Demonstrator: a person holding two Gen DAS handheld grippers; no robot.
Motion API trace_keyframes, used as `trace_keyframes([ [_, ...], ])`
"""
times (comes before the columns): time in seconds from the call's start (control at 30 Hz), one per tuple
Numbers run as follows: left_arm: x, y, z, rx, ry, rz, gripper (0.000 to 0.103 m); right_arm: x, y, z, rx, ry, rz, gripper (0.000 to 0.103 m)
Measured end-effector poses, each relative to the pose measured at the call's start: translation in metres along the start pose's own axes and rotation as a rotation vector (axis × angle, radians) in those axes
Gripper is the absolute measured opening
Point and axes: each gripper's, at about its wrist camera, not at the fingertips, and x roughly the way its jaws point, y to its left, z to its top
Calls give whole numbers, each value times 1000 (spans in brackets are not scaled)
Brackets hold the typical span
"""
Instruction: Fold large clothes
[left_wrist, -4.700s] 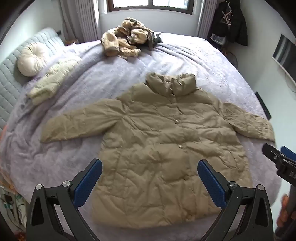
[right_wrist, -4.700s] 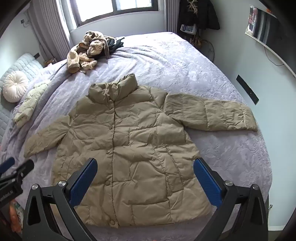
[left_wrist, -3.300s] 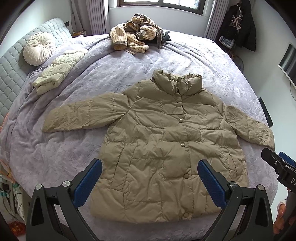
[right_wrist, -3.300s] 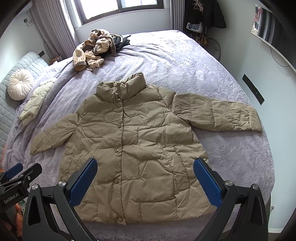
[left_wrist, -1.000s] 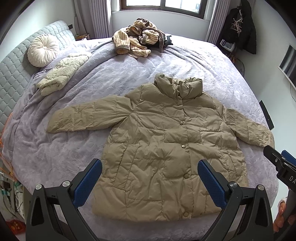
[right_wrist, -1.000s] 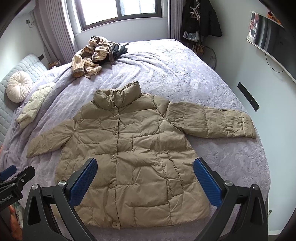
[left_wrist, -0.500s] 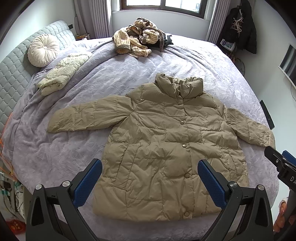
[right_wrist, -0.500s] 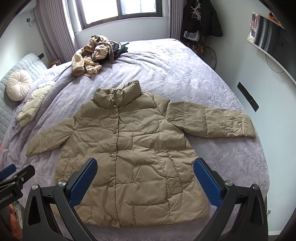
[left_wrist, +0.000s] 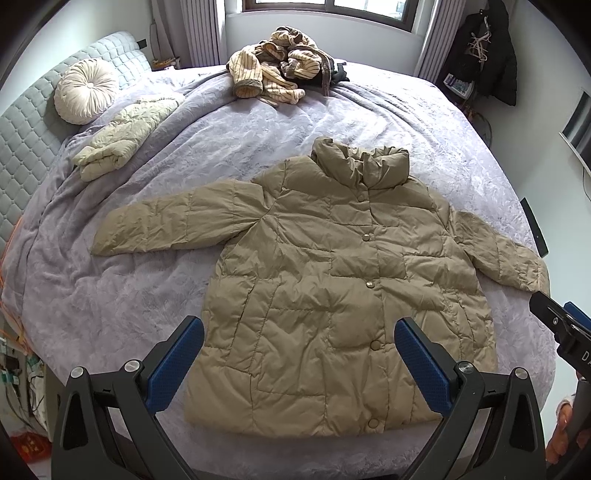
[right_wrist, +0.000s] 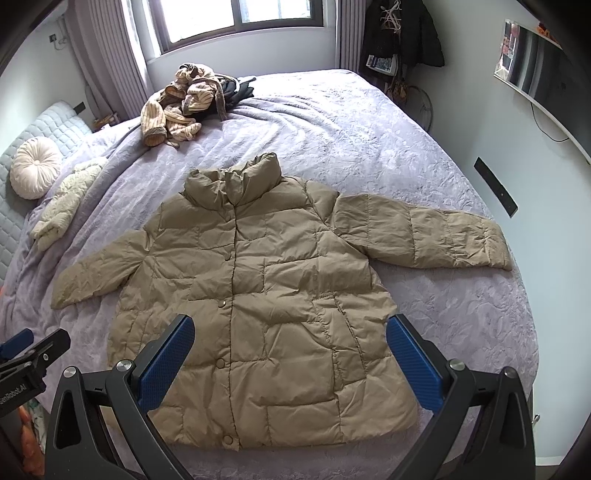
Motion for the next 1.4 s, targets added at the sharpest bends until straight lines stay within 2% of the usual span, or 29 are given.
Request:
trace_keyframes([
  [0.5, 1, 1, 0, -4, 4, -2, 103, 0, 4, 0, -5, 3, -2, 103],
  [0.73, 11, 20, -4, -35, 22, -25, 103, 9, 19, -4, -8, 50, 38, 103],
  [0.93, 31, 66, -2, -107, 48, -49, 103, 31, 50, -4, 5, 145, 87, 103],
  [1.17, 75, 140, 5, -201, 72, -60, 103, 56, 114, -8, -80, 205, 108, 103],
  [1.4, 129, 219, 13, -285, 66, -84, 103, 93, 168, -1, -33, 250, 168, 103],
])
